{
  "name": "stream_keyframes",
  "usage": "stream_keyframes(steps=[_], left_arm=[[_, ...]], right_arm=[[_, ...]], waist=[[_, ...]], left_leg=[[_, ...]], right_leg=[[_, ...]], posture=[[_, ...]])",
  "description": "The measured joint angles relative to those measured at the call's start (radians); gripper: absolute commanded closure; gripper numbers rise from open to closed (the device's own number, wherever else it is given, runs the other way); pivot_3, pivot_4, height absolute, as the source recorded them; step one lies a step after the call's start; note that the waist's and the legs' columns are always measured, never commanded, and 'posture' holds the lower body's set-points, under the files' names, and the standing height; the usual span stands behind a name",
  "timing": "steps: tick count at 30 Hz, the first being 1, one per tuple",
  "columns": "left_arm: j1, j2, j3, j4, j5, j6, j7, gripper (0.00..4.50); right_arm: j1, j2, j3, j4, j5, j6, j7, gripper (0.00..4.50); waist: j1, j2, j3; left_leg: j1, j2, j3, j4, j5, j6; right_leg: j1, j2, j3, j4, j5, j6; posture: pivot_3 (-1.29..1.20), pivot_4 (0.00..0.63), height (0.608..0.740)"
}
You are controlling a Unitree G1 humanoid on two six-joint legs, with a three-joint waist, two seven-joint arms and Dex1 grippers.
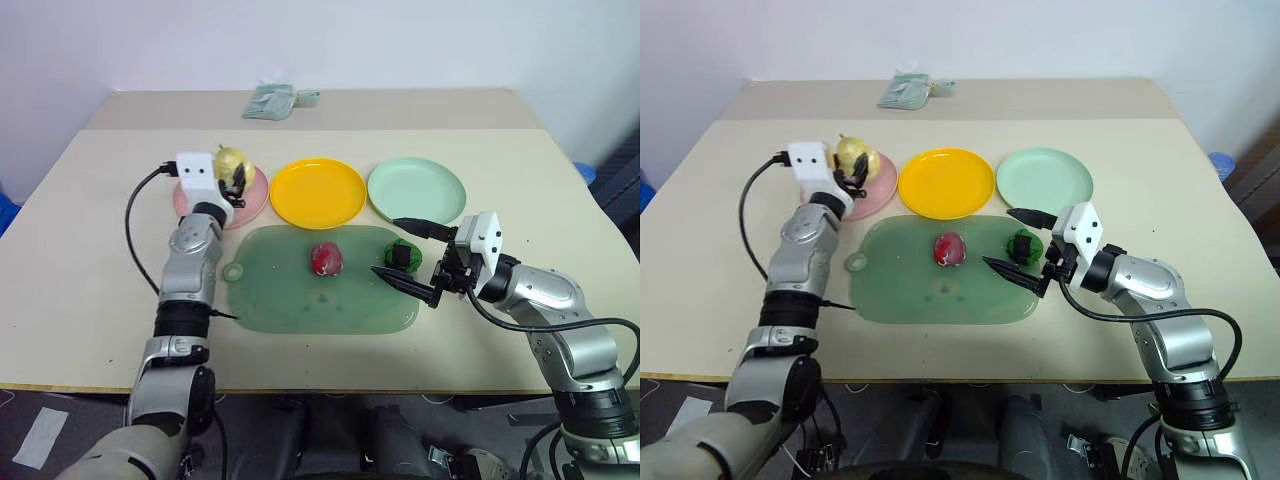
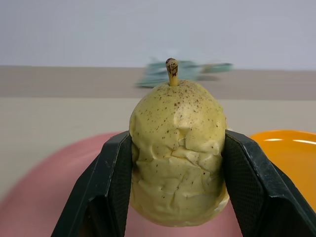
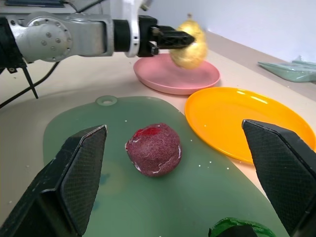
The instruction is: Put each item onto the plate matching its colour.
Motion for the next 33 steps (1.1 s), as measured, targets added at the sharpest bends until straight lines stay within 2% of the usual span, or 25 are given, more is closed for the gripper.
stream_keyframes(steps=[13,14,15,17,18,20,22,26,30,33], left_arm=[[-0.193,-0.028,-0.117,0.339,0.034,-0.111,-0.247,2.38],[-0.198,-0.034,-0.121,0.370,0.035,-0.119,-0.266,1.39],[-0.199,-0.036,-0.124,0.383,0.036,-0.121,-0.272,1.13],[-0.207,-0.045,-0.128,0.414,0.043,-0.137,-0.276,0.20],[-0.209,-0.047,-0.129,0.417,0.044,-0.143,-0.278,0.06],[-0.210,-0.053,-0.128,0.414,0.042,-0.157,-0.288,0.06],[-0.200,-0.061,-0.125,0.384,0.028,-0.158,-0.310,0.06],[-0.078,-0.053,-0.110,0.149,-0.065,-0.096,-0.409,0.06],[0.089,0.010,-0.106,-0.159,-0.211,0.063,-0.553,0.06],[0.164,0.054,-0.119,-0.321,-0.279,0.163,-0.622,0.06]], right_arm=[[0.041,0.001,-0.002,-0.055,0.000,0.002,-0.049,0.00],[0.049,0.001,-0.001,-0.063,0.000,0.004,-0.057,0.00],[0.050,0.001,-0.002,-0.065,0.000,0.004,-0.059,0.00],[0.060,0.001,-0.004,-0.075,0.000,0.006,-0.072,0.00],[0.067,0.001,-0.004,-0.084,0.000,0.006,-0.078,0.00],[0.073,0.001,-0.004,-0.086,0.000,0.008,-0.087,0.00],[0.078,0.000,-0.006,-0.089,0.000,0.010,-0.093,0.00],[0.089,0.000,-0.013,-0.097,0.001,0.012,-0.102,0.00],[0.092,0.000,-0.017,-0.099,0.001,0.012,-0.108,0.00],[0.092,0.002,-0.018,-0.099,0.002,0.011,-0.111,0.00]], waist=[[-0.003,0.000,0.000],[-0.003,0.000,0.000],[-0.003,0.000,0.000],[-0.003,0.000,0.000],[-0.003,0.000,0.000],[-0.003,0.000,0.000],[-0.004,0.000,0.000],[-0.015,0.000,0.000],[-0.031,0.000,0.000],[-0.028,0.000,0.000]], left_leg=[[0.000,0.000,0.000,0.000,0.000,0.000],[0.000,0.000,0.000,0.000,0.000,0.000],[0.000,0.000,0.000,0.000,0.000,0.000],[0.000,0.000,0.000,0.000,0.000,0.000],[0.000,0.000,0.000,0.000,0.000,0.000],[0.000,0.000,0.000,0.000,0.000,0.000],[0.000,0.000,0.000,0.000,0.000,0.000],[0.000,0.000,0.000,0.000,0.000,0.000],[0.000,0.000,0.000,0.000,0.000,0.000],[0.000,0.000,0.000,0.000,0.000,0.000]], right_leg=[[-0.001,0.000,0.000,0.001,0.000,0.000],[-0.001,0.000,0.000,0.001,0.000,0.000],[-0.001,0.000,0.000,0.001,0.000,0.000],[-0.001,0.000,0.000,0.001,0.000,0.000],[-0.001,0.000,0.000,0.001,0.000,0.000],[-0.001,0.000,0.000,0.001,0.000,0.000],[-0.001,0.000,0.000,0.001,0.000,0.000],[-0.002,0.000,0.001,0.002,0.000,0.000],[-0.002,0.000,0.002,0.004,0.000,0.000],[-0.002,0.000,0.002,0.004,0.000,0.000]], posture=[[0.00,0.150,0.740],[0.00,0.150,0.740],[0.00,0.150,0.740],[0.00,0.150,0.740],[0.00,0.150,0.740],[0.00,0.150,0.740],[0.00,0.150,0.740],[0.00,0.150,0.740],[0.00,0.150,0.740],[0.00,0.150,0.740]])
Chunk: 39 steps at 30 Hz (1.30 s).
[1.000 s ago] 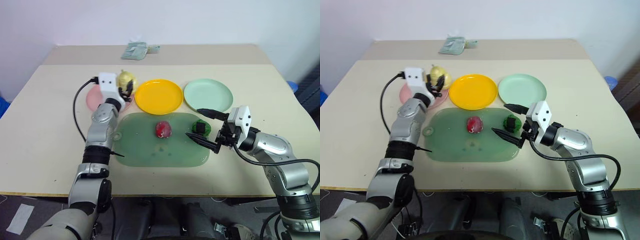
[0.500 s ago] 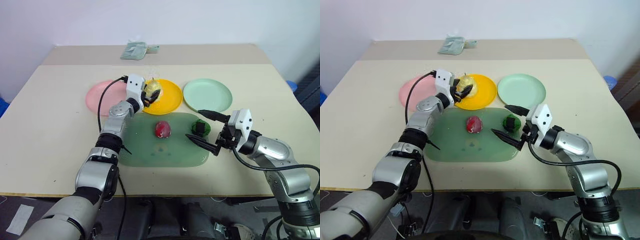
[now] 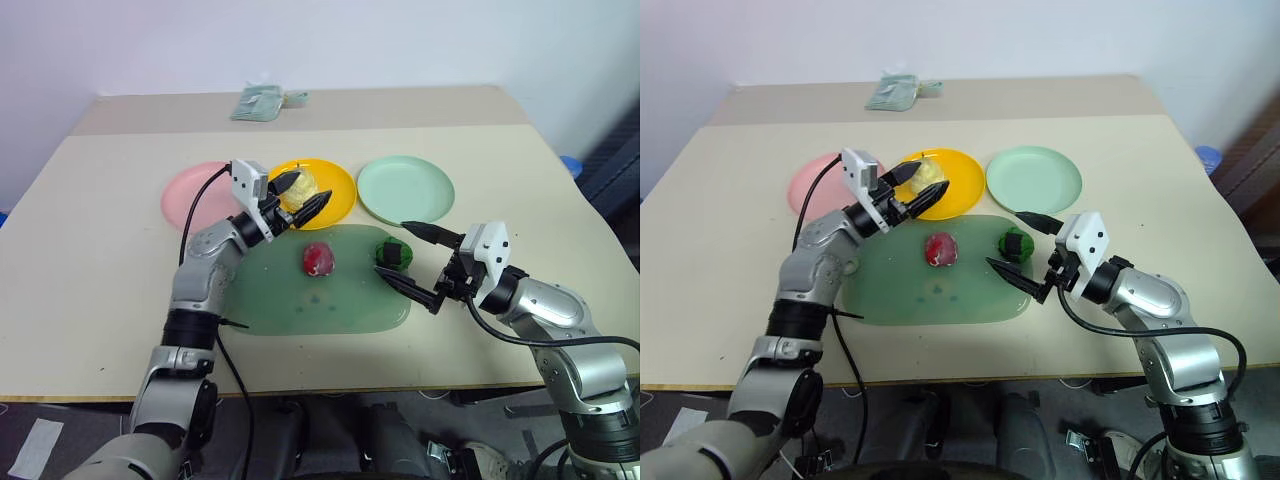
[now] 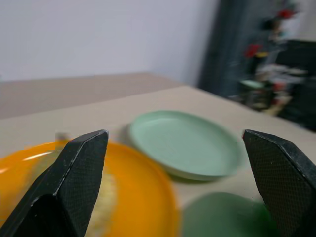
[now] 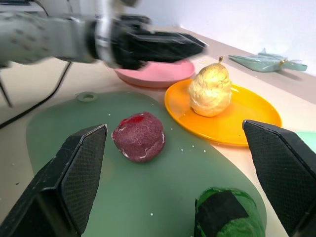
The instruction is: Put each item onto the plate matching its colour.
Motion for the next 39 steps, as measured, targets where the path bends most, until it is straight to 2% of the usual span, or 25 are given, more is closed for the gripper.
stream_keyframes(steps=[5,11,16,22,31,39], left_arm=[[0.048,0.063,-0.060,-0.098,-0.016,0.081,-0.068,0.06],[0.060,0.079,-0.160,-0.089,0.097,0.035,-0.063,0.06],[0.060,0.062,-0.225,-0.006,0.222,-0.035,-0.002,0.06],[0.061,0.038,-0.242,0.010,0.267,-0.038,0.043,0.06],[0.092,0.063,-0.242,-0.024,0.265,0.025,0.021,0.06],[0.106,0.071,-0.242,-0.056,0.265,0.053,0.021,0.06]], right_arm=[[-0.001,0.006,0.000,0.000,0.000,-0.001,0.001,0.00],[-0.001,0.012,0.002,0.001,0.000,-0.002,0.002,0.00],[0.010,0.017,0.002,0.001,-0.001,-0.004,-0.004,0.00],[0.020,0.017,0.002,0.001,-0.001,-0.004,-0.009,0.00],[0.026,0.017,0.001,0.001,-0.002,-0.011,-0.009,0.00],[0.095,-0.013,-0.022,-0.002,-0.007,-0.013,0.024,0.00]], waist=[[0.003,0.000,0.000],[0.001,0.000,0.000],[0.003,0.000,0.000],[0.002,0.001,0.000],[0.003,0.001,0.000],[0.002,0.001,0.000]], left_leg=[[0.000,0.000,0.000,0.001,-0.002,0.003],[0.000,0.000,0.000,0.001,-0.002,0.003],[0.000,0.000,0.000,0.001,-0.002,0.003],[0.000,0.000,0.000,0.000,-0.002,0.003],[0.000,0.000,0.000,0.001,-0.002,0.004],[0.000,0.000,0.000,0.000,-0.002,0.004]], right_leg=[[0.001,0.000,0.000,0.000,0.000,0.000],[0.001,0.000,0.000,0.000,0.000,0.000],[0.001,0.000,0.000,0.000,0.000,0.000],[0.000,0.000,0.000,0.000,0.000,0.000],[0.001,0.000,0.000,0.000,0.000,0.000],[0.001,0.000,0.000,0.000,0.000,0.000]], posture=[[0.00,0.150,0.740],[0.00,0.150,0.740],[0.00,0.150,0.740],[0.00,0.150,0.740],[0.00,0.150,0.740],[0.00,0.150,0.740]])
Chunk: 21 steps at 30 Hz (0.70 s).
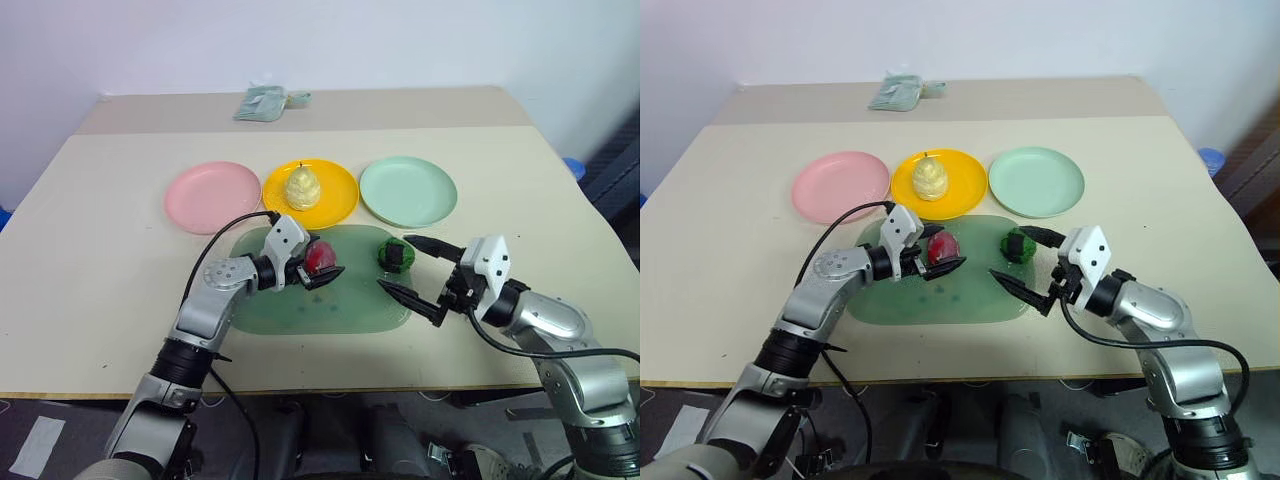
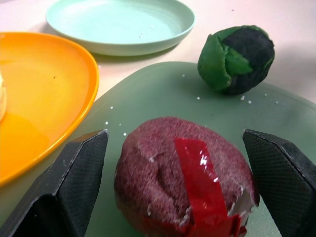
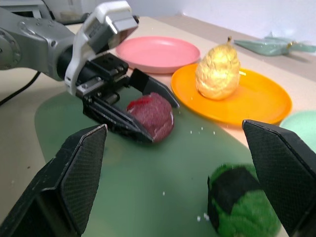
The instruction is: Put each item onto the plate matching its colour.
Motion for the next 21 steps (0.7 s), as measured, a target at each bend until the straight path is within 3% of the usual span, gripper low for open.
stream_keyframes(steps=[7,20,21], left_arm=[[0.017,0.010,0.004,-0.017,-0.001,0.026,-0.001,0.06],[0.012,-0.011,0.006,-0.025,0.005,-0.004,0.043,0.06],[0.012,-0.011,0.006,-0.022,0.004,-0.005,0.042,0.56]], right_arm=[[0.152,-0.053,-0.116,-0.042,0.030,0.005,0.031,0.00],[0.119,-0.058,-0.126,-0.117,0.061,0.069,-0.016,0.00],[0.118,-0.058,-0.126,-0.117,0.061,0.069,-0.016,0.00]], waist=[[-0.002,0.000,0.000],[0.001,0.000,0.000],[0.001,0.000,0.000]], left_leg=[[0.000,0.000,0.000,0.000,0.000,0.001],[0.000,0.000,0.000,0.000,0.000,0.001],[0.000,0.000,0.000,0.000,0.000,0.001]], right_leg=[[0.000,0.000,0.000,0.000,0.000,0.000],[0.001,0.000,0.000,0.000,0.000,0.000],[0.001,0.000,0.000,0.000,0.000,0.000]], posture=[[0.00,0.150,0.740],[0.00,0.150,0.740],[0.00,0.150,0.740]])
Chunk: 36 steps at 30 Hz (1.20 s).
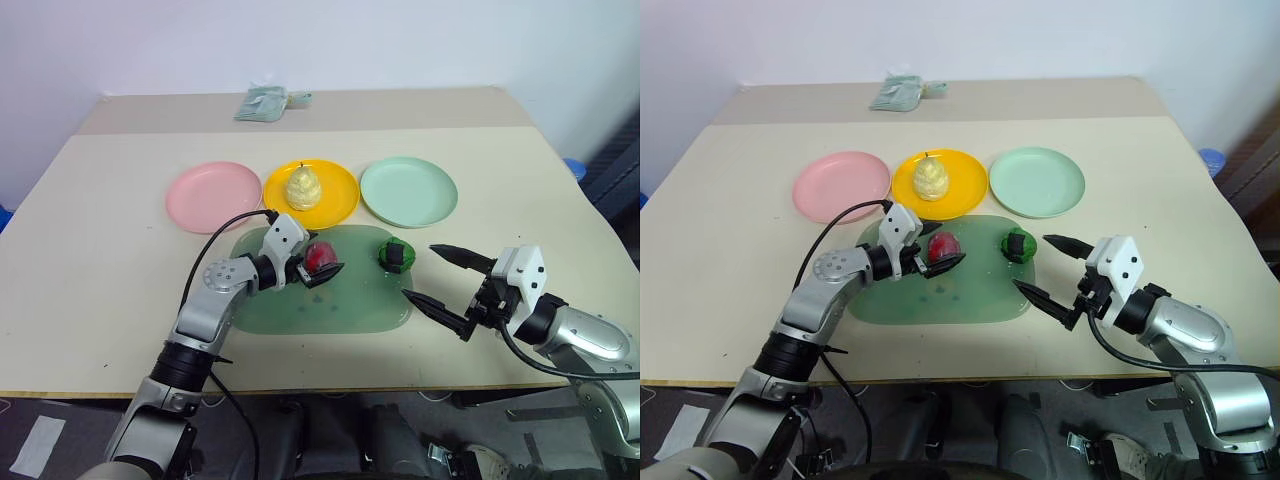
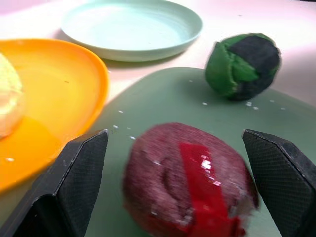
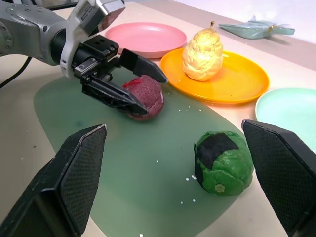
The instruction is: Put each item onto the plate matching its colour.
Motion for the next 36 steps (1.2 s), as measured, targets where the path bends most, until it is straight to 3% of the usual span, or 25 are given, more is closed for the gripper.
stream_keyframes(steps=[1,4,14,19,23,28,32,36], left_arm=[[0.000,-0.002,0.000,0.003,-0.001,0.000,0.000,0.74],[0.000,-0.006,0.000,0.004,-0.001,0.000,0.007,2.13],[0.006,-0.014,0.013,0.010,0.013,-0.017,0.048,2.13],[-0.020,-0.108,0.212,0.010,-0.106,-0.028,0.185,2.13],[-0.097,-0.097,0.395,0.055,-0.133,-0.088,0.347,2.13],[-0.165,-0.059,0.504,0.246,-0.067,-0.175,0.572,2.13],[-0.225,-0.046,0.538,0.397,-0.045,-0.240,0.657,2.13],[-0.237,-0.049,0.537,0.489,-0.042,-0.300,0.675,0.53]], right_arm=[[0.000,0.000,0.000,0.000,0.000,0.000,0.000,0.00],[-0.002,0.000,0.000,0.000,0.000,0.000,0.000,0.00],[-0.034,-0.001,0.006,0.000,0.009,0.022,-0.004,0.00],[-0.060,-0.001,0.016,0.000,0.010,0.037,-0.011,0.00],[-0.072,-0.001,0.019,-0.005,0.018,0.057,-0.019,0.00],[-0.121,-0.001,0.043,-0.005,0.018,0.064,-0.021,0.00],[-0.152,0.000,0.064,0.003,0.015,0.064,-0.021,0.00],[-0.168,0.001,0.088,0.004,0.015,0.064,-0.021,0.00]], waist=[[0.000,0.000,0.000],[0.000,0.000,0.000],[0.000,0.000,0.000],[0.000,-0.001,0.000],[-0.001,0.000,0.000],[0.002,-0.001,0.000],[0.019,-0.002,0.000],[0.026,-0.002,0.000]], left_leg=[[0.000,0.000,0.000,0.000,0.000,0.000],[0.000,0.000,0.000,0.000,0.000,0.000],[0.000,0.000,0.000,0.000,0.000,0.000],[0.000,0.000,0.000,0.000,0.000,0.000],[0.000,0.000,0.000,0.000,0.001,-0.001],[0.000,0.000,0.000,0.002,0.001,-0.002],[-0.001,0.000,0.000,0.004,0.001,-0.002],[-0.001,-0.001,0.000,0.006,0.001,-0.002]], right_leg=[[0.000,0.000,0.000,0.000,0.000,0.000],[0.000,0.000,0.000,0.000,0.000,0.000],[0.000,0.000,0.000,0.000,0.000,0.000],[0.000,0.000,0.000,0.000,0.000,0.000],[0.000,0.000,0.000,0.000,0.000,0.000],[0.000,0.001,-0.001,0.001,0.000,0.000],[0.000,0.000,-0.001,0.001,0.000,0.000],[0.001,0.000,-0.001,0.001,0.000,0.000]], posture=[[0.00,0.150,0.740],[0.00,0.150,0.740],[0.00,0.150,0.740],[0.00,0.150,0.740],[0.00,0.150,0.740],[0.00,0.150,0.740],[0.00,0.150,0.740],[0.00,0.150,0.740]])
